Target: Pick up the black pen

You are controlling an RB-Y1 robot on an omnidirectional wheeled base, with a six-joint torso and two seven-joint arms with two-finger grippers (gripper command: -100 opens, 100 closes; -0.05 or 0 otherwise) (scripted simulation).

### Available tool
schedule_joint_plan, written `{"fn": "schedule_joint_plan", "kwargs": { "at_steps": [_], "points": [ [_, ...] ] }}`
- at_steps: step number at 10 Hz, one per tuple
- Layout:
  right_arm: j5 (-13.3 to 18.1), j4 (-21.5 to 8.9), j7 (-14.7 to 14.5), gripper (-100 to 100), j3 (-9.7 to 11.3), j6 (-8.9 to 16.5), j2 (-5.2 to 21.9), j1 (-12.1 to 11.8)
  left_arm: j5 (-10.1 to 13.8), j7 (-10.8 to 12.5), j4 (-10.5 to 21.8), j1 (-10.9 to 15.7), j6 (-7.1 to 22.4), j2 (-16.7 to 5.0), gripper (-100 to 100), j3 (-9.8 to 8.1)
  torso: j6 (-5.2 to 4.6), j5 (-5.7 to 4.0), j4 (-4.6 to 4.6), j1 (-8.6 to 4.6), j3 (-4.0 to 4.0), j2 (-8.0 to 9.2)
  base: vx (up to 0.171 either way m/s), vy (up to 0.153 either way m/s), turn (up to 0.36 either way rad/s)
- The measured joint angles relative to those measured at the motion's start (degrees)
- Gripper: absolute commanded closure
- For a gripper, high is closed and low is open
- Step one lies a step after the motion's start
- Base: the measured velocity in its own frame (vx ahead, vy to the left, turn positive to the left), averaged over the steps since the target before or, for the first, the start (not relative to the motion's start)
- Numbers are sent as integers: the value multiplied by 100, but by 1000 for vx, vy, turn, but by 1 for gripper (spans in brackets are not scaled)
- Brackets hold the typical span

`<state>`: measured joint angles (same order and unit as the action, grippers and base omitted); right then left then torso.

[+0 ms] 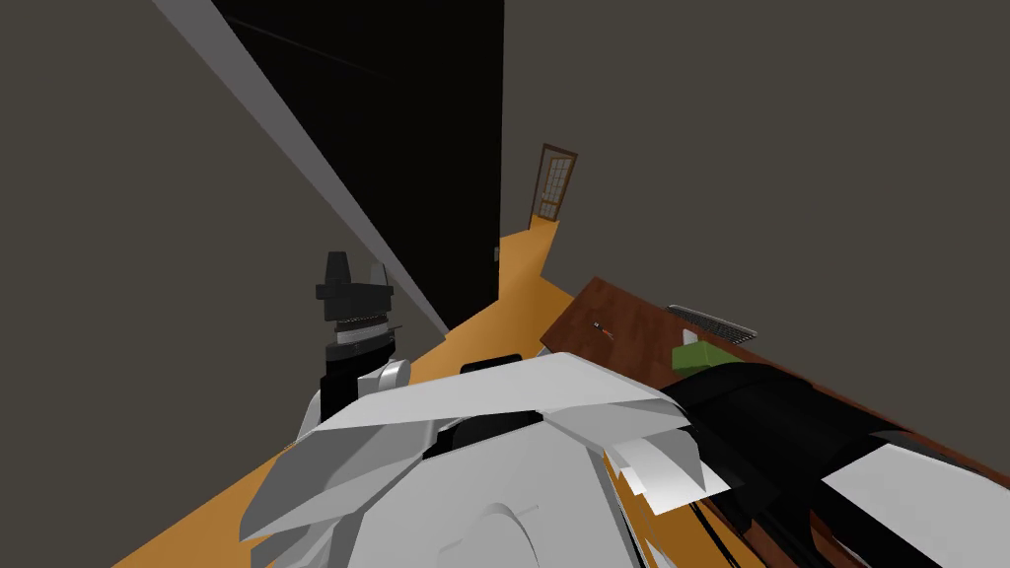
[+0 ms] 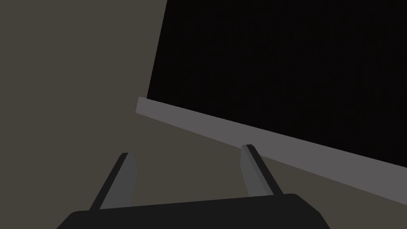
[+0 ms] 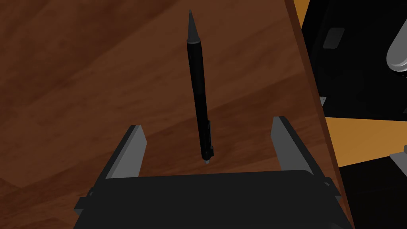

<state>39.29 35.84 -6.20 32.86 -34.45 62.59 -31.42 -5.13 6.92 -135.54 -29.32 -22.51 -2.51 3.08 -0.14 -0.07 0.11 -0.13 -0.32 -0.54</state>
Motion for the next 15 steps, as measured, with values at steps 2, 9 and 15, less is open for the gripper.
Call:
{"fn": "schedule_joint_plan", "kwargs": {
  "at_steps": [2,9,15],
  "points": [
    [-51,277,107,-100,136,158,96,-40,0,0,0,1,0,0,0,1,-1,6,-9,19,24,40,-35,-43,-4],
    [-266,1167,791,-100,1161,1080,343,331,0,0,0,2,0,1,0,1,-3,5,-14,18,34,56,-45,-39,-2],
    [-298,1288,894,100,1317,1201,371,399,0,0,0,1,0,1,0,1,-5,-6,-12,4,29,48,-3,-2,1]
  ]
}}
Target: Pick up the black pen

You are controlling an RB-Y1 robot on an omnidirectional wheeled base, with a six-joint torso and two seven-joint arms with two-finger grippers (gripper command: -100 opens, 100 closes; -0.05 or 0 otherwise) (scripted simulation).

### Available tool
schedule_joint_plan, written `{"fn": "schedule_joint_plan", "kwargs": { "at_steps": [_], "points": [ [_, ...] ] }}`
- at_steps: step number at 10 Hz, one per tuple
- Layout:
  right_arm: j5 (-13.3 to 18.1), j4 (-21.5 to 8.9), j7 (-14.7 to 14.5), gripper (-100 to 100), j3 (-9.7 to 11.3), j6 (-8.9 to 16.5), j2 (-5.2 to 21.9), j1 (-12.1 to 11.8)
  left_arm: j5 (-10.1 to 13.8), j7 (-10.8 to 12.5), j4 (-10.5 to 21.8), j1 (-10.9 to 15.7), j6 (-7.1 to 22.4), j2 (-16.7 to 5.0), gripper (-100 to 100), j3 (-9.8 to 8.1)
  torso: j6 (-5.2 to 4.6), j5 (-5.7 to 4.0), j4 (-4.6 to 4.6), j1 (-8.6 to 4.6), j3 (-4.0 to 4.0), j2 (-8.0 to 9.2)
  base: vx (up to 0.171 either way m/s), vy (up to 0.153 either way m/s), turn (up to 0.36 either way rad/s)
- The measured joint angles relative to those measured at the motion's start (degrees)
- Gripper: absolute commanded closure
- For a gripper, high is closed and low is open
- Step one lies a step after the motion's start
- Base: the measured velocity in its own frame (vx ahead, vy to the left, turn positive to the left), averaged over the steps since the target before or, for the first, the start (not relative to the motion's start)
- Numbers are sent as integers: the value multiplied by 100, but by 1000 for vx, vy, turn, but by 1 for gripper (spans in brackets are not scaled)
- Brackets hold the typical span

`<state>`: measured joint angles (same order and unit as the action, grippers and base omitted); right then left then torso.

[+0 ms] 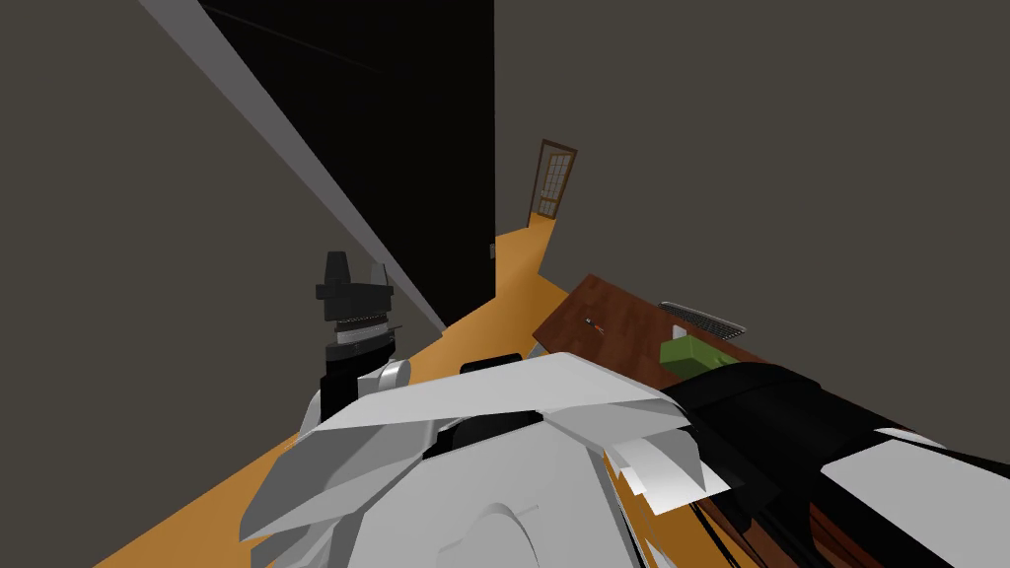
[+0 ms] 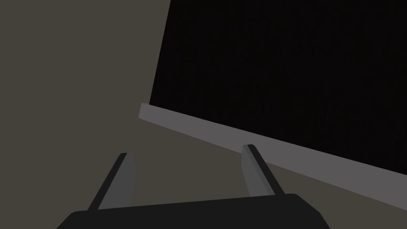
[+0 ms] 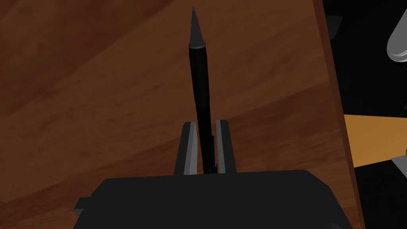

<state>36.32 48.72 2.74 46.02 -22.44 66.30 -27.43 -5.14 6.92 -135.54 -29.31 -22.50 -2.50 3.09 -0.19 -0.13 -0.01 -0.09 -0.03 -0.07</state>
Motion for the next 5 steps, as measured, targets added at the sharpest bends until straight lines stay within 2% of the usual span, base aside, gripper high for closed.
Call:
{"fn": "schedule_joint_plan", "kwargs": {
  "at_steps": [1,2,5],
  "points": [
    [0,0,0,0,0,0,0,0,0,0,0,0,0,0,0,0,0,0,0,0,0,0,0,0,0],
    [0,0,0,100,0,0,0,0,0,0,0,0,0,0,0,0,0,0,0,-1,0,0,21,29,3],
    [81,-391,-266,100,-403,-348,-102,-132,0,0,0,0,0,0,0,0,1,5,4,17,-10,-17,45,43,0]
  ]
}}
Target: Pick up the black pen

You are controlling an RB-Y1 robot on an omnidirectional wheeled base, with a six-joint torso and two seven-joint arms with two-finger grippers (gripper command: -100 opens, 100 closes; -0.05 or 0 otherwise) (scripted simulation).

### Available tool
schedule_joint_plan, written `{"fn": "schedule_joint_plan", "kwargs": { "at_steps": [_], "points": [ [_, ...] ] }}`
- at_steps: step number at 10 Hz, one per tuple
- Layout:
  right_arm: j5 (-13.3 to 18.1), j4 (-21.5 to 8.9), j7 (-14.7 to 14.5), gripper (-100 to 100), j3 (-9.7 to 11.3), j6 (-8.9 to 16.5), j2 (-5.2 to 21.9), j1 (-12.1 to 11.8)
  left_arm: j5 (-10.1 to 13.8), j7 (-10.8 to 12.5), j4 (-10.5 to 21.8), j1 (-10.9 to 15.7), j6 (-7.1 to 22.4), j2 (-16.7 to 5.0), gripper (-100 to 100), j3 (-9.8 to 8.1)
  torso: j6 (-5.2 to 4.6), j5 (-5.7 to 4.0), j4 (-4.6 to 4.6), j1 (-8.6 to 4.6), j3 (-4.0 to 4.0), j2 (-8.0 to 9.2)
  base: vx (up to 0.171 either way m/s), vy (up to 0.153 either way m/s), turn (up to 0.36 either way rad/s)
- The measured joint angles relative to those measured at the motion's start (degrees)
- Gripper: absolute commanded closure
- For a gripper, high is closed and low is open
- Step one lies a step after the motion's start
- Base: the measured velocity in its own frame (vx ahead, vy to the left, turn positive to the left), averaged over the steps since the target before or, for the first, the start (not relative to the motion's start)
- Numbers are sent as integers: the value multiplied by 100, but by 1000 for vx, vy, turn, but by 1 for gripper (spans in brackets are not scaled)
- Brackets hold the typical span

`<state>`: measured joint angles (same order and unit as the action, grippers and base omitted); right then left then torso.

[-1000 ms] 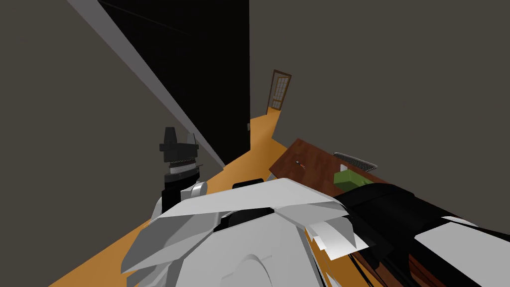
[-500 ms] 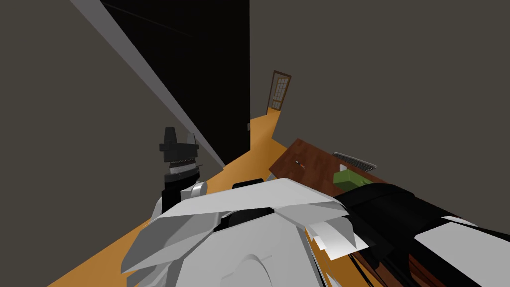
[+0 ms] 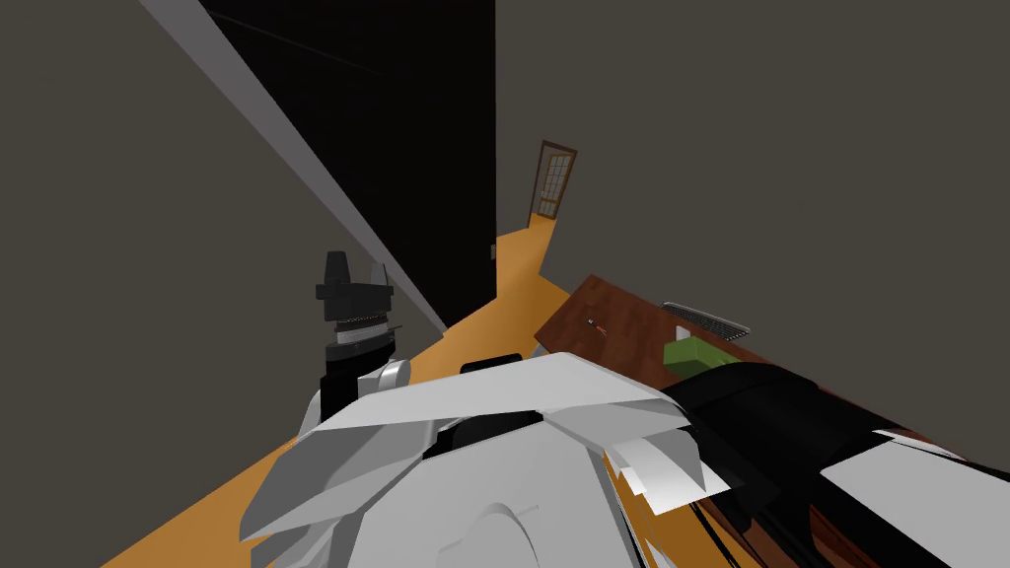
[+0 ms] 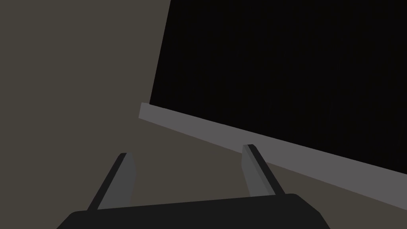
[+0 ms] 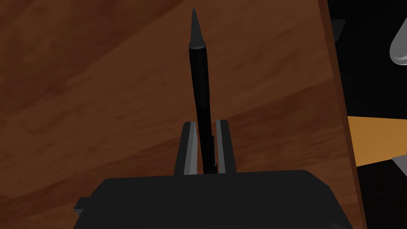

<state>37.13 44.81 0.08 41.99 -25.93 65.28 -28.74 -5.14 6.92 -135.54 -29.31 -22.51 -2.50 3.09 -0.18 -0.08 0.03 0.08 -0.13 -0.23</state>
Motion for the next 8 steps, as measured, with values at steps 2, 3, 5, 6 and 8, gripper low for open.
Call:
{"fn": "schedule_joint_plan", "kwargs": {
  "at_steps": [2,3,5,6,8],
  "points": [
    [65,-309,-198,100,-279,-272,-93,-63,0,0,0,0,0,0,0,0,0,0,0,3,-1,-2,51,44,2],
    [99,-372,-270,100,-406,-368,-108,-131,0,0,0,0,0,0,0,0,0,0,1,2,-2,-3,43,38,3],
    [170,-577,-415,100,-662,-582,-164,-224,0,0,0,0,0,0,0,0,0,0,0,1,0,0,35,30,1],
    [180,-656,-471,100,-736,-654,-191,-243,0,0,0,0,0,0,0,0,0,-2,-1,-5,2,4,23,19,4],
    [212,-836,-563,0,-838,-795,-242,-229,0,0,0,0,0,0,0,0,0,-4,-2,-12,6,10,5,4,-1]
  ]
}}
